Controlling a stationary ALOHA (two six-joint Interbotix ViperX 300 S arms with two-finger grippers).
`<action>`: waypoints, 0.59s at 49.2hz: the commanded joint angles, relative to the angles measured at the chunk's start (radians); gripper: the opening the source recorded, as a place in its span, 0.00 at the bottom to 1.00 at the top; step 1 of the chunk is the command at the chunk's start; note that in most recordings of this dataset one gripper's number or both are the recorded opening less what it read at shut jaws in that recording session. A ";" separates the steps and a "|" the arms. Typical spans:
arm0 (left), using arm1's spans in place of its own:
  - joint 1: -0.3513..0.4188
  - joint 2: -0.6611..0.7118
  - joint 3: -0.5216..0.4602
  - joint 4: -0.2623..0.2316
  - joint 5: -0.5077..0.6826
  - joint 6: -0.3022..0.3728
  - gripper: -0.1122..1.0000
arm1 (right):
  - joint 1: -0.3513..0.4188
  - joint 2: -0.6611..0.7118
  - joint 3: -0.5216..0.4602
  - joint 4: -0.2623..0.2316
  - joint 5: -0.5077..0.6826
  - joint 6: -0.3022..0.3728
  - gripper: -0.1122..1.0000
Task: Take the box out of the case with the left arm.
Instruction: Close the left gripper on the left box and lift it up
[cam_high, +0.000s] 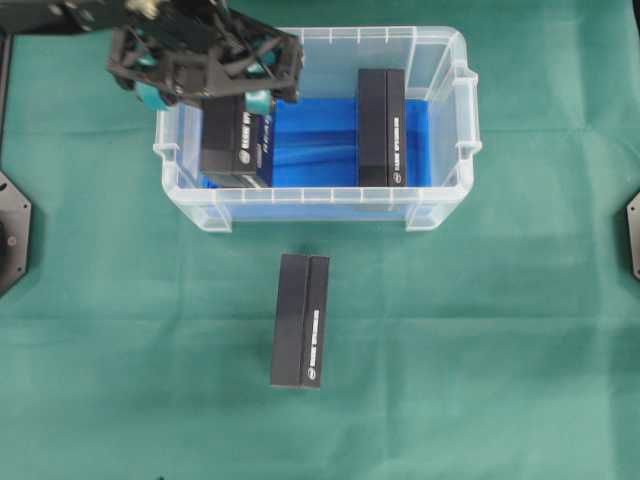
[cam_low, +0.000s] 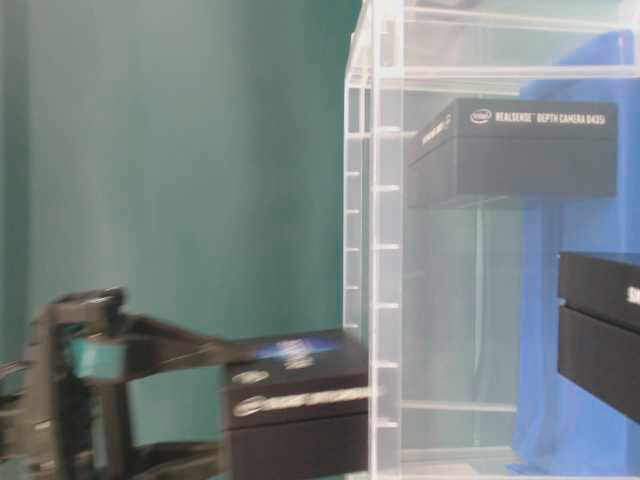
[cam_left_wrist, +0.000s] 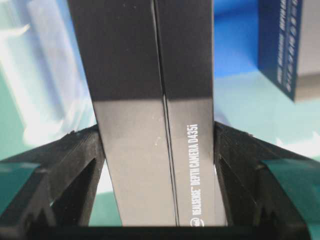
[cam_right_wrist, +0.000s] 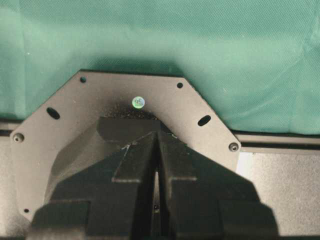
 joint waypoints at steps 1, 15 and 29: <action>-0.008 -0.038 -0.075 0.002 0.071 -0.005 0.66 | 0.000 0.005 -0.026 0.002 0.002 0.003 0.11; -0.026 -0.040 -0.169 0.005 0.172 -0.018 0.66 | 0.000 0.006 -0.025 0.002 0.000 0.003 0.11; -0.028 -0.043 -0.166 0.012 0.173 -0.021 0.66 | 0.000 0.006 -0.026 0.002 0.002 0.003 0.11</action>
